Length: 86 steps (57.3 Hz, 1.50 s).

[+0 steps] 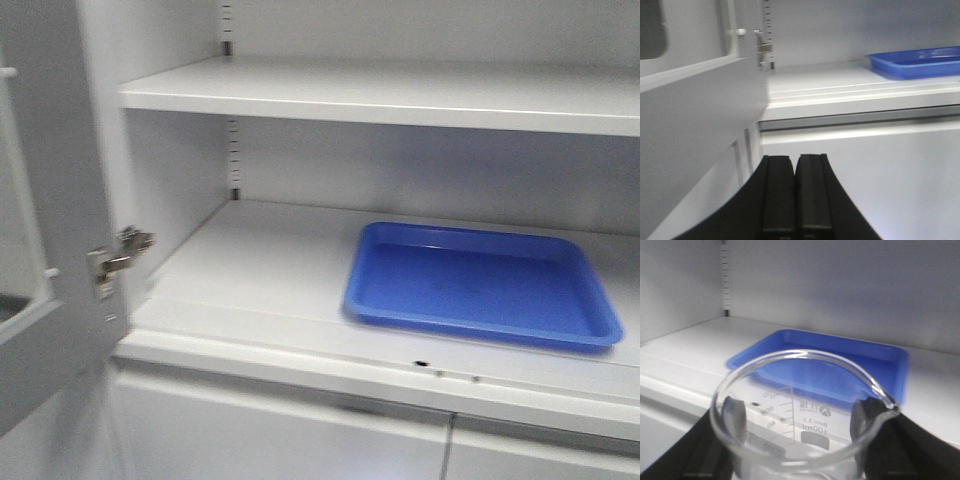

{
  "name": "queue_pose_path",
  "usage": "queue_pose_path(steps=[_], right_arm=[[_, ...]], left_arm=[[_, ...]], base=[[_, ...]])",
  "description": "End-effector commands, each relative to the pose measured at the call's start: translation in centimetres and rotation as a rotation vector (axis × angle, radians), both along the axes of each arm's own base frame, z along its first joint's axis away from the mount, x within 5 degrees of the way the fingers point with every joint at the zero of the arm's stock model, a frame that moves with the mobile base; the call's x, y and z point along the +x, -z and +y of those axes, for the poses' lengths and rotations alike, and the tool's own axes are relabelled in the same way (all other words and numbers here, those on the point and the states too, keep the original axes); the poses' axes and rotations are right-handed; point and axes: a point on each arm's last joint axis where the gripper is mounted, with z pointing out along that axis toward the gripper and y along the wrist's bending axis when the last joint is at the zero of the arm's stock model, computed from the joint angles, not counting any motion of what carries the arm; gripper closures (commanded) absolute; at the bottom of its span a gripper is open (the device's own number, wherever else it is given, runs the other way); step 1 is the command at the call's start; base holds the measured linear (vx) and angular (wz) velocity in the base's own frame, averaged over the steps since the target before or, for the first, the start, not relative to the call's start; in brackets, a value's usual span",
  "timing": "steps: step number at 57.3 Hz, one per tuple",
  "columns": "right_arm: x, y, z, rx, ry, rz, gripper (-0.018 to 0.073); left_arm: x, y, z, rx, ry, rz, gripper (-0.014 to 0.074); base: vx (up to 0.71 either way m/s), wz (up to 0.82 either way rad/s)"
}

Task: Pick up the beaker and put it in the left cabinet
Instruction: 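Extend the right gripper and lower the beaker onto the blue tray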

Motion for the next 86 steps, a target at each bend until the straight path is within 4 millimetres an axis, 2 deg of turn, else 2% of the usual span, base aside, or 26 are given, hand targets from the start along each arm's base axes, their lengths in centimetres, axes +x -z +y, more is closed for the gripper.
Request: queue_pose_path(steps=[1, 27, 86], right_arm=[[-0.14, -1.51, 0.34, -0.002, -0.042, -0.086, 0.0565], [-0.14, -1.5, 0.33, -0.001, -0.041, -0.085, 0.0565], [-0.14, -1.5, 0.34, 0.0, -0.041, -0.085, 0.0565]], left_arm=[[-0.14, -0.3, 0.03, -0.033, 0.004, -0.08, 0.0596], [-0.14, -0.3, 0.03, -0.033, 0.004, -0.08, 0.0596], [-0.14, -0.3, 0.03, -0.033, 0.004, -0.08, 0.0596]], base=[[0.18, -0.56], [0.19, -0.38], [0.08, -0.1]])
